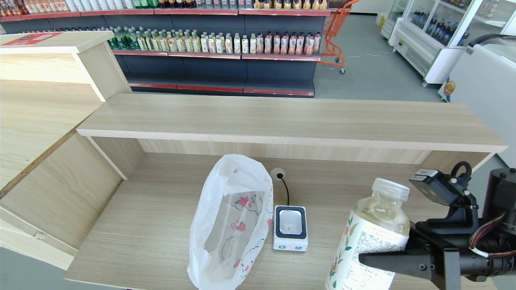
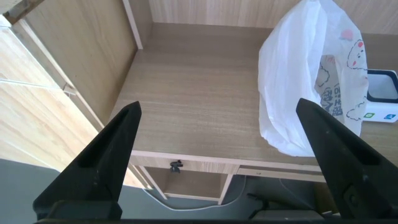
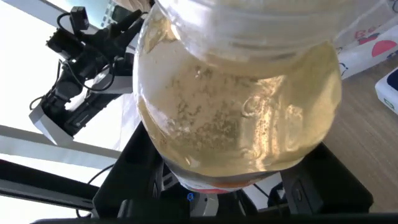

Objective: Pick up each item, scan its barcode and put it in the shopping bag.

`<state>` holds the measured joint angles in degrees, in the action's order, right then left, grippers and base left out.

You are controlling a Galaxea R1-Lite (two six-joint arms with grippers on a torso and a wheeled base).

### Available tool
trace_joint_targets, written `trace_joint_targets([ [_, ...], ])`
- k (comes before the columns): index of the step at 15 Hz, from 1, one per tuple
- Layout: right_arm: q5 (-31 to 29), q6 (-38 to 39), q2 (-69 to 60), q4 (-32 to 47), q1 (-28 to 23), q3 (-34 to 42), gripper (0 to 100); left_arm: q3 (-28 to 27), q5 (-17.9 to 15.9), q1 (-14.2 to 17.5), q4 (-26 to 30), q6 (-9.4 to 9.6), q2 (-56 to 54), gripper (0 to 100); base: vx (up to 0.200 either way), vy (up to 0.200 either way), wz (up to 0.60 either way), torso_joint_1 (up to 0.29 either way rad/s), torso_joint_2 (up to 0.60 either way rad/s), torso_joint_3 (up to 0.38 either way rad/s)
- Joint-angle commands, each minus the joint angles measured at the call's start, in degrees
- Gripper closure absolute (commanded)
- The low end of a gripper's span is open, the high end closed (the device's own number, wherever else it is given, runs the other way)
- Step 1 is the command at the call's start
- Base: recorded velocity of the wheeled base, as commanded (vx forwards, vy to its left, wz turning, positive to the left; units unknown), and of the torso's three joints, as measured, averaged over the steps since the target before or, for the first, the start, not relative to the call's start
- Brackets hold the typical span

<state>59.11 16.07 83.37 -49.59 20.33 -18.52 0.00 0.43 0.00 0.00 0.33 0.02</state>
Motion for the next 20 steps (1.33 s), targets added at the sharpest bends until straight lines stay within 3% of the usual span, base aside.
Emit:
trace_joint_targets([
  [1,-1.63,-0.07,-0.31,0.99,1.90,-0.03,100,0.00,0.01,0.00,0.00,0.02,-0.02,0,0.000,0.000,0.00,0.000,0.00,0.000],
  [6,-2.77,-1.83,0.48,1.43,2.69,0.06,100,0.00,0.01,0.00,0.00,0.02,-0.02,0,0.000,0.000,0.00,0.000,0.00,0.000],
  [8,-6.38,-2.18,0.83,1.52,3.92,-0.03,100,0.00,0.01,0.00,0.00,0.02,-0.02,0,0.000,0.000,0.00,0.000,0.00,0.000],
  [20,-6.64,-2.36,1.27,1.43,4.54,-0.20,100,0.00,0.01,0.00,0.00,0.02,-0.02,0,0.000,0.000,0.00,0.000,0.00,0.000],
])
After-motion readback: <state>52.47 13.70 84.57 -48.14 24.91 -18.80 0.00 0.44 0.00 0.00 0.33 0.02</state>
